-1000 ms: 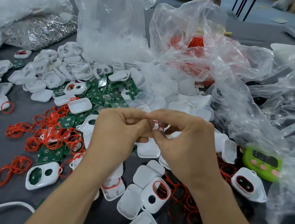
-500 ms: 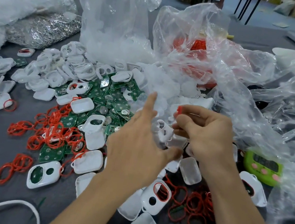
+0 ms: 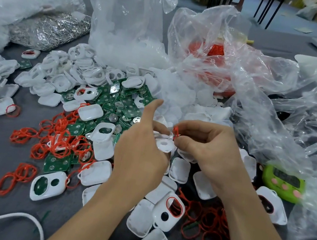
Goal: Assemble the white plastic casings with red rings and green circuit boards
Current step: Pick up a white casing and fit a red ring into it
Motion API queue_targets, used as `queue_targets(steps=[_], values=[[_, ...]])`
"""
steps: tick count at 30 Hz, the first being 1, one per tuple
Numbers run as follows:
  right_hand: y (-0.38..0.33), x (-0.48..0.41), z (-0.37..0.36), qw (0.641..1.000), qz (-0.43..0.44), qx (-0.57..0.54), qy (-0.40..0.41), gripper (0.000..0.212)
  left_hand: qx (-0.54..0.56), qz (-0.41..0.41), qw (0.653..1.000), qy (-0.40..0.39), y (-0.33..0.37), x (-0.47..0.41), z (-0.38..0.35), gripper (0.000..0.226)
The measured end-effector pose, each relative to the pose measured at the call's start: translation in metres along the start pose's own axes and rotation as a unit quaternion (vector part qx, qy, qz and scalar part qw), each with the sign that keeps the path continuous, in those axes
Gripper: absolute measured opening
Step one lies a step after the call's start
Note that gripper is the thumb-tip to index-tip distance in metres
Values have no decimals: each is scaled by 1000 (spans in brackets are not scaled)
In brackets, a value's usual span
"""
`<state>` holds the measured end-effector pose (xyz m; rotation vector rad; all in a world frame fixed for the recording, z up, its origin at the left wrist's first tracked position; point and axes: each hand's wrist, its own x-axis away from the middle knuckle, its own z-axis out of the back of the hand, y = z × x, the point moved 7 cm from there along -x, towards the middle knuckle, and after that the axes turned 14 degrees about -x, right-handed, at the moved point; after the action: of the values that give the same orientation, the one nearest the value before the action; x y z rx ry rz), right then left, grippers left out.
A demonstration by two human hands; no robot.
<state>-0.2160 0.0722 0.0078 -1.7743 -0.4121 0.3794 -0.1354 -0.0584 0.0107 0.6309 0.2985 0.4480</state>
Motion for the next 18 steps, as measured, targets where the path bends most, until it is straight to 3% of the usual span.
queue_targets(steps=[5,8,14,18], values=[[0,4,-11,999,8,30,-36,26,126,3,992,6,-6,-2,1,88],[-5,6,-11,995,49,84,1,26,200,31,979,-30,-13,-7,-4,83],[-6,7,2,989,74,99,80,17,410,57,898,-151,-6,-9,-14,56],[-5,5,5,995,40,-20,88,25,441,87,881,-149,-9,-10,-11,37]])
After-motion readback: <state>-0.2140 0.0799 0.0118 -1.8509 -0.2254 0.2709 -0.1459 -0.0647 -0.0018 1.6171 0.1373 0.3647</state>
